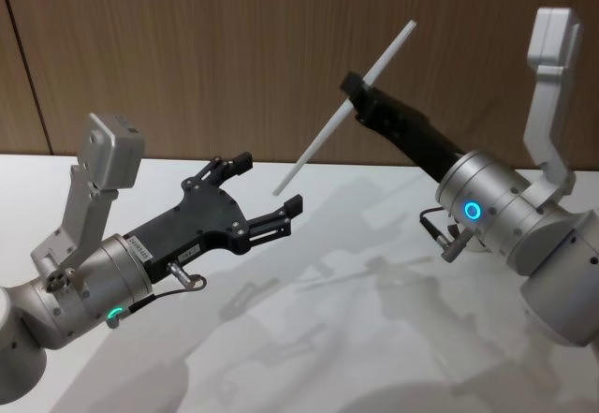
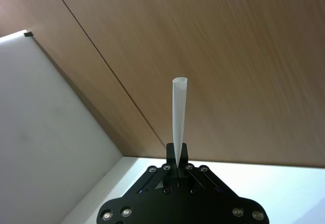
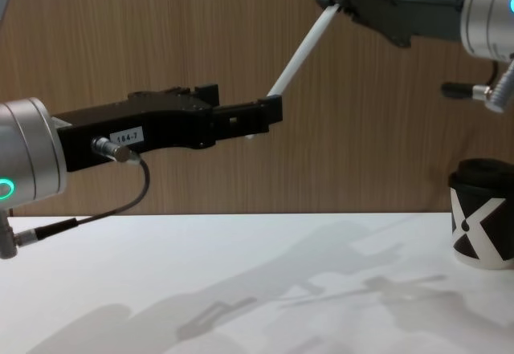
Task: Pick up the straw with one hand, pass it to the other hand, and insert it into the cup.
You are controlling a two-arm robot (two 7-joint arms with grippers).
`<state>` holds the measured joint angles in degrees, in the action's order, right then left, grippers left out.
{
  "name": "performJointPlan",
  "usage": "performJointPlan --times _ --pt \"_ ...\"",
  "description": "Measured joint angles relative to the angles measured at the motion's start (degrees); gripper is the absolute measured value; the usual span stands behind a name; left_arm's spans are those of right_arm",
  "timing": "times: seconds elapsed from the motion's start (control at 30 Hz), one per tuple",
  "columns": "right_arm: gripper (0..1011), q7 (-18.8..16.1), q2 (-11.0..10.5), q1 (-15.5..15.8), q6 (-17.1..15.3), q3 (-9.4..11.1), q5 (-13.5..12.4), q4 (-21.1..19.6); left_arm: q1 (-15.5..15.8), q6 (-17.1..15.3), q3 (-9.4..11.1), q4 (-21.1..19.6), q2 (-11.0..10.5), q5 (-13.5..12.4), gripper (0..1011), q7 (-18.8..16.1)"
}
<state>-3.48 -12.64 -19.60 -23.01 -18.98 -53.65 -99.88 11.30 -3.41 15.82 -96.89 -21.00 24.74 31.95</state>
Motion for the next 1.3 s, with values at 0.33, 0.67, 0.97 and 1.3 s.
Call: performJointPlan --times 0.33,0.67,0.97,1.3 --pt "2 -0.67 -2.84 0.32 5.53 -0.64 5.51 -0.65 0.0 0.0 0.0 0.0 0.0 0.0 1003 0.0" --pt "2 -1.65 -5.14 0.64 8.71 -0.59 9.27 -1.23 0.0 0.0 0.0 0.0 0.0 0.0 1003 0.0" --pt "2 -1.97 -6.47 0.86 9.29 0.44 10.77 -2.21 0.0 0.0 0.0 0.0 0.0 0.0 1003 0.0" --pt "1 -1.27 -7.7 0.91 8.8 1.91 11.99 -2.85 0.0 0.0 0.0 0.0 0.0 0.0 1003 0.0"
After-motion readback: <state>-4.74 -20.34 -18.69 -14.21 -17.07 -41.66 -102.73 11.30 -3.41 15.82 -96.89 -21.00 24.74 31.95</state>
